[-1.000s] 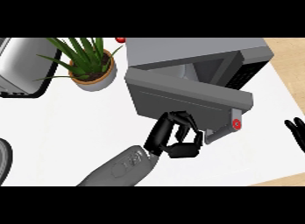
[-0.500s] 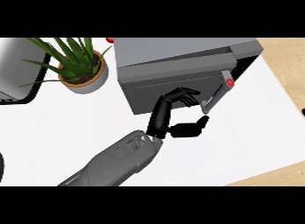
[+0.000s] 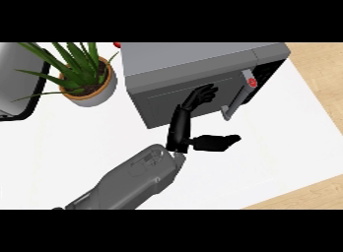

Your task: Pick up the milk, place it into the microwave and close the microwave

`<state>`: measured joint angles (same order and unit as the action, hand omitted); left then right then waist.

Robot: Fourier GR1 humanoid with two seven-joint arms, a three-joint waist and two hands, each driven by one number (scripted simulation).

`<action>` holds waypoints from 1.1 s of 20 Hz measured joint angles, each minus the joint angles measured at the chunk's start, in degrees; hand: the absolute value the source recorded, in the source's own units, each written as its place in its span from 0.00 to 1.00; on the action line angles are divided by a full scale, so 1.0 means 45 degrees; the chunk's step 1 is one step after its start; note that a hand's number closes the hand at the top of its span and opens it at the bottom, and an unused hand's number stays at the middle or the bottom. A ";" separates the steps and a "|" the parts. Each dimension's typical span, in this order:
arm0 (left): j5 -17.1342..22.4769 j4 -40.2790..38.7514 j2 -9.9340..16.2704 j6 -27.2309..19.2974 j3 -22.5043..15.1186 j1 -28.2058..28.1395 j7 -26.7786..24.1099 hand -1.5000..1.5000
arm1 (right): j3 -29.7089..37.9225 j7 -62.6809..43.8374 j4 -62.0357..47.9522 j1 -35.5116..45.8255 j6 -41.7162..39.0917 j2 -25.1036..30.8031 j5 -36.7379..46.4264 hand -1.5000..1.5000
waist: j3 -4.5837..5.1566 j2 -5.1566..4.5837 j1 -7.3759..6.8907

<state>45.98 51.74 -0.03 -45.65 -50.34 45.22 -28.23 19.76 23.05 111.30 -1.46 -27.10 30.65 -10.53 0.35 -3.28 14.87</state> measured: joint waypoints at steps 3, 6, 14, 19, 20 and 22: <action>0.0406 0.0109 -0.0001 -0.0111 -0.0022 0.0031 -0.0233 0.00 | 0.0149 0.0009 -0.0047 0.0335 0.0106 0.0263 0.0259 1.00 | -0.0007 -0.0090 -0.0020; 0.0737 0.0119 -0.0001 -0.0168 -0.0089 0.0121 -0.0417 0.00 | 0.0249 -0.0031 -0.0131 0.0666 0.0221 0.0452 0.0427 1.00 | -0.0016 -0.0152 -0.0064; 0.1341 0.0028 -0.0002 -0.0167 -0.0230 0.0272 -0.1042 0.00 | 0.0349 -0.0081 -0.0454 0.1349 0.0406 0.0764 0.0710 1.00 | -0.0041 -0.0273 -0.0115; 0.1692 -0.0042 -0.0001 -0.0083 -0.0294 0.0344 -0.1437 0.00 | 0.0331 -0.0152 -0.0745 0.1760 0.0460 0.0893 0.0760 1.00 | -0.0044 -0.0331 -0.0136; 0.1758 -0.0069 -0.0001 -0.0053 -0.0289 0.0340 -0.1536 0.00 | 0.0321 -0.0171 -0.0778 0.1808 0.0459 0.0913 0.0767 1.00 | -0.0043 -0.0330 -0.0123; 0.1855 -0.0043 -0.0003 0.0011 -0.0390 0.0434 -0.1610 0.00 | -0.0041 -0.0241 -0.1220 0.1774 0.0299 0.0168 -0.0169 0.00 | -0.0094 -0.0406 -0.0215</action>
<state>54.33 51.54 -0.04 -45.61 -52.10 47.17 -35.48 19.58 21.97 105.81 6.52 -25.75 31.40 -11.29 -0.07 -5.11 13.90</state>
